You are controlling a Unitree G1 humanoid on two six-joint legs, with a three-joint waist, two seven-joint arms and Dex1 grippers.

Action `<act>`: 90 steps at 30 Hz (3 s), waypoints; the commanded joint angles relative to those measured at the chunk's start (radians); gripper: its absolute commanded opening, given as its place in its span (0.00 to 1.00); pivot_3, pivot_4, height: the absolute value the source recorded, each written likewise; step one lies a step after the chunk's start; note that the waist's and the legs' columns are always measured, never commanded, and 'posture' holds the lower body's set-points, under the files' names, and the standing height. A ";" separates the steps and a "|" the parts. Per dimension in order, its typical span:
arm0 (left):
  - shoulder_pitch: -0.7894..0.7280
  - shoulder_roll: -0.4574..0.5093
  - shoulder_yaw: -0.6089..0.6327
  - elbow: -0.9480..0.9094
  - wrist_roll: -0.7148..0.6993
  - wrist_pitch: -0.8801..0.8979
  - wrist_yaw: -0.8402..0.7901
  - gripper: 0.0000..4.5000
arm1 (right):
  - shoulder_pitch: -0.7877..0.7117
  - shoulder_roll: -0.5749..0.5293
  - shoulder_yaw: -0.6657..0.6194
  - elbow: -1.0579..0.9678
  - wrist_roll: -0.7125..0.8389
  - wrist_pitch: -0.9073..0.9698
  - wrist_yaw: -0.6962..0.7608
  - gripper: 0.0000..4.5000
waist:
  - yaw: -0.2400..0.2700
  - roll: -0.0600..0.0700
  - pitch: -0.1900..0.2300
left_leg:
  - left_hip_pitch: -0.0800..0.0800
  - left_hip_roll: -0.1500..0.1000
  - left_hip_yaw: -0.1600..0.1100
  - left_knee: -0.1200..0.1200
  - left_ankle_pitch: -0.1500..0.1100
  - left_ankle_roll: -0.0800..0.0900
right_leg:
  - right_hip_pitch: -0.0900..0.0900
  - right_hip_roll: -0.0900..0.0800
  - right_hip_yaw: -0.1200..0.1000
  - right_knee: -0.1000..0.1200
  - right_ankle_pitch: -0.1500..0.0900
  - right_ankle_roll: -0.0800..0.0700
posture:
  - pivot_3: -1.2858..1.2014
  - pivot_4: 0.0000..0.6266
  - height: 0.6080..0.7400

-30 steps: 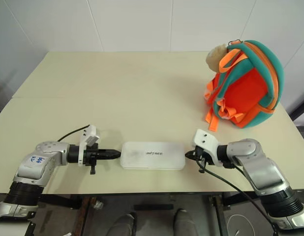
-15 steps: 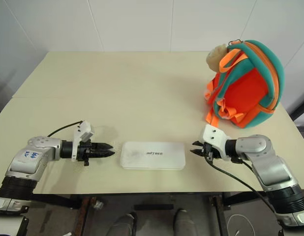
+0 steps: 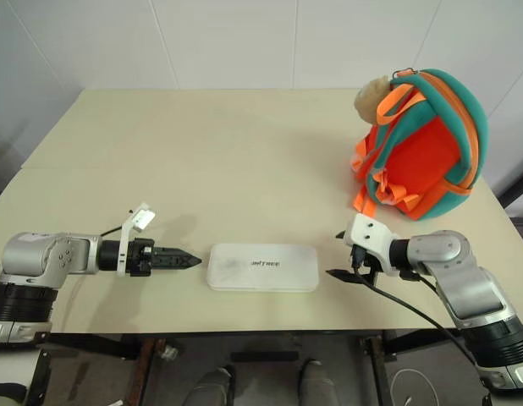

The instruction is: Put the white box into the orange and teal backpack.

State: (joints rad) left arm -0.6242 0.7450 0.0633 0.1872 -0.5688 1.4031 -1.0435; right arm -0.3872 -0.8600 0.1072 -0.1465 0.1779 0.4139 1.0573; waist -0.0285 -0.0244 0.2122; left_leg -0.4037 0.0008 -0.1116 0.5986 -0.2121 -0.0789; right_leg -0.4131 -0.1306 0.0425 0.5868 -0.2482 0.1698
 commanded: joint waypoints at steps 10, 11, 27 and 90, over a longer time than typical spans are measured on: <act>-0.064 -0.040 -0.029 0.196 -0.183 0.211 0.138 1.00 | 0.000 0.012 -0.022 -0.029 0.007 -0.004 -0.028 0.99 | 0.001 0.000 0.000 | 0.001 0.000 0.000 0.000 0.000 0.000 | 0.000 0.000 0.000 0.000 0.000 0.000 | 0.52 0.24 1.00; -0.067 -0.044 -0.033 0.210 -0.193 0.211 0.153 1.00 | 0.000 0.013 -0.021 -0.028 0.006 -0.005 -0.030 0.99 | 0.001 0.000 0.000 | 0.001 0.000 0.000 0.000 0.000 0.000 | 0.001 0.000 0.000 0.000 0.000 0.000 | 0.52 0.24 1.00; -0.088 -0.244 0.047 0.290 -0.226 0.211 0.354 1.00 | -0.015 0.061 0.003 -0.020 -0.004 -0.009 -0.051 0.99 | 0.027 0.002 -0.002 | 0.003 -0.002 0.000 0.010 0.000 -0.001 | 0.008 -0.001 0.000 -0.003 0.000 -0.002 | 0.52 0.24 1.00; -0.230 -0.389 0.666 0.226 -0.318 0.120 0.597 0.28 | -0.592 0.412 -0.389 0.567 0.127 -0.070 -0.655 0.14 | -0.006 0.001 -0.001 | -0.001 -0.001 0.000 -0.004 0.000 -0.003 | 0.000 -0.001 0.001 -0.005 0.002 0.003 | 0.52 0.24 1.00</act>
State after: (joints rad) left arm -0.8233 0.3416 0.6802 0.4103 -0.8659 1.5520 -0.4598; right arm -0.9415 -0.4411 -0.2843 0.4918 0.2802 0.3523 0.3847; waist -0.0346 -0.0232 0.2111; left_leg -0.4045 -0.0006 -0.1117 0.5945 -0.2122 -0.0816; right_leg -0.4136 -0.1315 0.0430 0.5821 -0.2460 0.1727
